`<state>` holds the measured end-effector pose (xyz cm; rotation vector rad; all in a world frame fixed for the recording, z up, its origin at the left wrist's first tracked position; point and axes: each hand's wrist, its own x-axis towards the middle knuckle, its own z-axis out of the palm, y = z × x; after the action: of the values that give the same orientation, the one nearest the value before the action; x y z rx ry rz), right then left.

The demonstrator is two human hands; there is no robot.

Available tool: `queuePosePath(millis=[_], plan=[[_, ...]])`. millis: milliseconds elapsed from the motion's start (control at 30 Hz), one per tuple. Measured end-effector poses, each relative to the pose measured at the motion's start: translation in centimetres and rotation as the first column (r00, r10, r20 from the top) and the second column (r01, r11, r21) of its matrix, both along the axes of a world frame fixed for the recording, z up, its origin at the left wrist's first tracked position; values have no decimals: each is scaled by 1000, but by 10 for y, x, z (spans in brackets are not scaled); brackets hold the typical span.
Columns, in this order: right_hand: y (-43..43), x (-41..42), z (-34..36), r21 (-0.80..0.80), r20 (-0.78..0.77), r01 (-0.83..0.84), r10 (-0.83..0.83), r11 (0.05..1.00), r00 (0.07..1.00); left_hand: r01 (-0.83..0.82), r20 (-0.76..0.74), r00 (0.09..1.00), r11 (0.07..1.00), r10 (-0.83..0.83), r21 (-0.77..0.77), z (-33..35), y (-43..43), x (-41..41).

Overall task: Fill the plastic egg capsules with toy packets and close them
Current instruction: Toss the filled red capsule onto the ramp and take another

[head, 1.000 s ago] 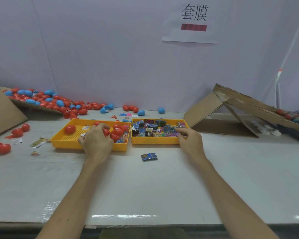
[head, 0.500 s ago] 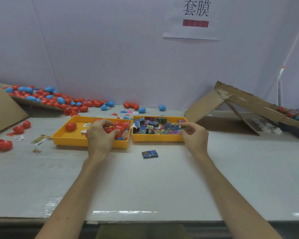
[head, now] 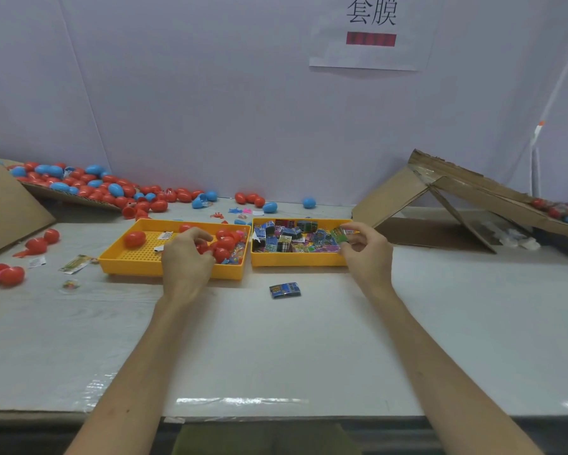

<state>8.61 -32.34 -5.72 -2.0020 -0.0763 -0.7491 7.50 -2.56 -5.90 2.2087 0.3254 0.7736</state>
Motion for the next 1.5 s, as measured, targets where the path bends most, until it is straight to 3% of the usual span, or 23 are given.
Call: queuePosePath(millis=[133,300,467,633,833,1000,1100,1233,1300,1400,1500], plan=[[1,3,-1,-14,8,1,-1,1000,1000,-26,-19,999,999,27,21,6,1,-3],[0,4,-5,-19,12,9,-9,1000,1000,-18,148,988,985,44,-172,23,11,-9],[1,2,-5,-4,27,5,-5,1000,1000,-80,-195,976,995,92,65,33,41,10],[2,-1,-2,19,38,-2,1,1000,999,177,-386,922,931,-43,319,38,61,45],[3,-2,0,28,38,-12,11,1000,999,217,-403,912,924,-76,315,27,72,57],[3,-3,0,4,17,-61,61,998,998,251,-509,857,924,-74,287,30,78,67],[4,0,1,65,-30,-97,99,993,995,199,-399,913,946,-85,256,33,68,65],[9,-3,6,219,-102,-176,202,960,974,201,17,979,974,-204,102,52,29,39],[12,-6,9,301,-119,-223,269,927,956,345,126,934,936,-335,-66,56,-3,16],[16,-9,13,402,-152,-270,354,875,923,608,127,791,748,-598,-265,47,-52,-13],[16,-9,13,477,-178,-336,464,812,868,671,122,726,660,-677,-337,32,-81,-25]])
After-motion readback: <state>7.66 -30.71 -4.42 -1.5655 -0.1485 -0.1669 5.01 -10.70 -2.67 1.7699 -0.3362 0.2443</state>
